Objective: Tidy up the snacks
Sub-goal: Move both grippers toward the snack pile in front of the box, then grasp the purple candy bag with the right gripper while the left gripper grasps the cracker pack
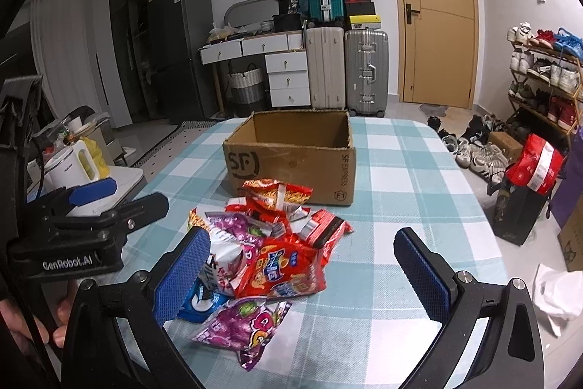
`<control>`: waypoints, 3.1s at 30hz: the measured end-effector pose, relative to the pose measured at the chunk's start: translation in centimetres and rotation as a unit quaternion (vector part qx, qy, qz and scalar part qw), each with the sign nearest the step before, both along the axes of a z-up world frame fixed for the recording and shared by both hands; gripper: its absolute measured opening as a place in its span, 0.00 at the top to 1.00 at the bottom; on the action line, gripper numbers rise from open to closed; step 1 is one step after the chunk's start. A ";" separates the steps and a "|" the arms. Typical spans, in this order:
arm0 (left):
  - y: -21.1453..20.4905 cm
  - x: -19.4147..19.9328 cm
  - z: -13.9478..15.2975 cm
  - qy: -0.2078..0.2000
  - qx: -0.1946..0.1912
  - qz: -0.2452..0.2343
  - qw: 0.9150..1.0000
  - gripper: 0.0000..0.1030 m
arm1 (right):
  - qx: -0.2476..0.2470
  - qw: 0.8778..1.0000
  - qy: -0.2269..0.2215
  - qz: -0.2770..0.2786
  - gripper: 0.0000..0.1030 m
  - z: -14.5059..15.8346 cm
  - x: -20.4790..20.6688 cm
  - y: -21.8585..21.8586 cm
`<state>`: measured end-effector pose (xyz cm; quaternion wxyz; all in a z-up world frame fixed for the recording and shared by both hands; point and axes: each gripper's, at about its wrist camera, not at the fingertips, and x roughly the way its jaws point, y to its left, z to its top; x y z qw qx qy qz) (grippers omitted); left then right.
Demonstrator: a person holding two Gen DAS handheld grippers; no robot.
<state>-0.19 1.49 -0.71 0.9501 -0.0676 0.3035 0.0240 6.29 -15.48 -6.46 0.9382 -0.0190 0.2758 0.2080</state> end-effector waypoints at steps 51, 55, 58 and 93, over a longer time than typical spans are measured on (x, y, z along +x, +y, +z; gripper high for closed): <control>3.6 2.2 -4.5 0.043 0.018 0.024 0.999 0.01 | 0.041 0.976 0.177 0.120 0.40 -12.4 1.7 3.5; 4.4 2.0 -4.7 0.044 0.019 0.032 0.998 0.01 | 0.045 0.976 0.176 0.117 0.41 -12.4 1.6 3.1; 5.0 1.8 -4.7 0.047 0.021 0.037 0.998 0.01 | 0.052 0.977 0.175 0.114 0.41 -12.3 1.6 2.6; 5.4 3.6 -12.1 0.174 0.080 0.045 0.980 0.01 | 0.064 0.981 0.158 0.095 0.41 -11.3 0.7 0.0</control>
